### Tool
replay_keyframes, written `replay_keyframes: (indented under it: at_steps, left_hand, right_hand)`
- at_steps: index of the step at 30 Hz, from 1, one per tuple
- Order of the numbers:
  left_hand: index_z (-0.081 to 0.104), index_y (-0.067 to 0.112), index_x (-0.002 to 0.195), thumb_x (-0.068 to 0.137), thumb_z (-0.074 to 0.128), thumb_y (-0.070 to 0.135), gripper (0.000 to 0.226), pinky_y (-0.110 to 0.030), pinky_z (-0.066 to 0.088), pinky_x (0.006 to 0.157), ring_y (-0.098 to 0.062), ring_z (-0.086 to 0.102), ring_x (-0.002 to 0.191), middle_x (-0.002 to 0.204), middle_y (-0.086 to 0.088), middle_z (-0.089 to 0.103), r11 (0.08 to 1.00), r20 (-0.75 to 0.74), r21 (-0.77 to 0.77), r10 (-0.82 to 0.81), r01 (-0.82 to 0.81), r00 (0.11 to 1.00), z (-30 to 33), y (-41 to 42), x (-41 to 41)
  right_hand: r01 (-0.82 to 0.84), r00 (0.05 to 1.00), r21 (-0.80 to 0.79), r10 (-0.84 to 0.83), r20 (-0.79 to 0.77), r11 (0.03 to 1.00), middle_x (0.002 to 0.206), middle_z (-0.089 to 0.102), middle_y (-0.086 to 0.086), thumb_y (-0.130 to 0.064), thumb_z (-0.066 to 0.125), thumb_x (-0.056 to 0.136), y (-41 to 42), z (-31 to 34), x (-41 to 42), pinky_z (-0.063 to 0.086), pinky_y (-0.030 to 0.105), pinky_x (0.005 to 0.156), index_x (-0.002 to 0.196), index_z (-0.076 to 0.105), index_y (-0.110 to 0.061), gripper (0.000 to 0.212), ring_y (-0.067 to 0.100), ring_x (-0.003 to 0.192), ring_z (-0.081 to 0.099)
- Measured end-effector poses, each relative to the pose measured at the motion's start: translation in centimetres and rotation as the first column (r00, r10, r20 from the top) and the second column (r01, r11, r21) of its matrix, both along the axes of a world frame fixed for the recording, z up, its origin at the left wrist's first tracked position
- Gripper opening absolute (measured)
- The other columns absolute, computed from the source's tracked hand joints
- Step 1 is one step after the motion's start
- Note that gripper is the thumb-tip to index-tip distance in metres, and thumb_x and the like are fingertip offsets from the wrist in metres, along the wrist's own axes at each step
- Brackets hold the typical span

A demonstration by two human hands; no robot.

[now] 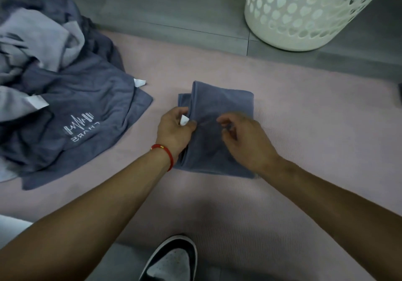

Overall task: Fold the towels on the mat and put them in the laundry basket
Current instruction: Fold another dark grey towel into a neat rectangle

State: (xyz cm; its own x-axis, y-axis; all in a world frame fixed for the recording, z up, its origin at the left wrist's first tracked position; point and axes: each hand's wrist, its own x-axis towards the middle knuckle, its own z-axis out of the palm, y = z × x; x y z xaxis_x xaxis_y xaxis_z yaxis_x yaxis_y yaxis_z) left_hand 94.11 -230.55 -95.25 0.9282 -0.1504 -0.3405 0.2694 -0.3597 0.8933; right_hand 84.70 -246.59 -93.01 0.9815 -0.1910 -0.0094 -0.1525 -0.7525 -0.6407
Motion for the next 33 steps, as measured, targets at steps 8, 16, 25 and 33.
replay_keyframes:
  at_steps: [8,16,25,33]
  left_hand:
    - [0.067,0.009,0.113,0.091,0.066,0.011,0.023,-0.026,0.045,0.084,-0.023,0.054,0.092,0.109,-0.012,0.056,0.872,0.237,0.485,-0.207,0.069,0.949,-3.5,1.6,1.1]
    - [0.056,0.005,0.123,0.093,0.066,0.02,0.035,-0.036,0.047,0.087,-0.035,0.059,0.108,0.119,-0.017,0.062,0.834,0.158,0.546,-0.2,0.083,0.967,-3.4,1.1,1.8]
    - [0.075,0.006,0.104,0.076,0.079,0.026,0.034,-0.033,0.056,0.082,-0.026,0.068,0.094,0.104,-0.01,0.073,0.715,-0.199,0.563,-0.369,0.414,0.908,-1.7,-0.9,5.3]
    - [0.052,0.016,0.122,0.089,0.064,0.024,0.036,-0.04,0.047,0.094,-0.031,0.057,0.111,0.123,-0.009,0.06,0.374,-0.037,0.563,-0.88,0.737,0.474,-0.6,-13.9,0.0]
  right_hand:
    - [-0.035,0.988,-0.179,0.007,-0.153,0.983,0.136,0.051,0.006,-0.023,0.049,0.104,-3.3,-2.8,-0.3,0.047,0.04,0.102,0.13,0.059,-0.013,0.029,0.027,0.117,0.051]
    - [0.365,0.868,0.077,-0.31,-0.387,0.928,0.121,0.06,0.011,-0.028,0.066,0.097,-4.2,-3.1,2.6,0.048,0.031,0.078,0.139,0.036,-0.005,0.057,0.027,0.102,0.062]
    - [0.599,0.787,0.392,-0.422,-0.451,0.698,0.094,0.064,-0.001,-0.017,0.073,0.092,-5.5,-3.7,-1.3,0.059,0.035,0.081,0.085,0.055,-0.023,0.02,0.015,0.084,0.063]
    - [0.836,0.532,0.487,-0.595,-0.603,0.253,0.088,0.077,0.013,-0.024,0.081,0.085,-4.2,-3.3,-15.8,0.064,0.046,0.076,0.094,0.072,-0.004,0.024,0.032,0.077,0.073]
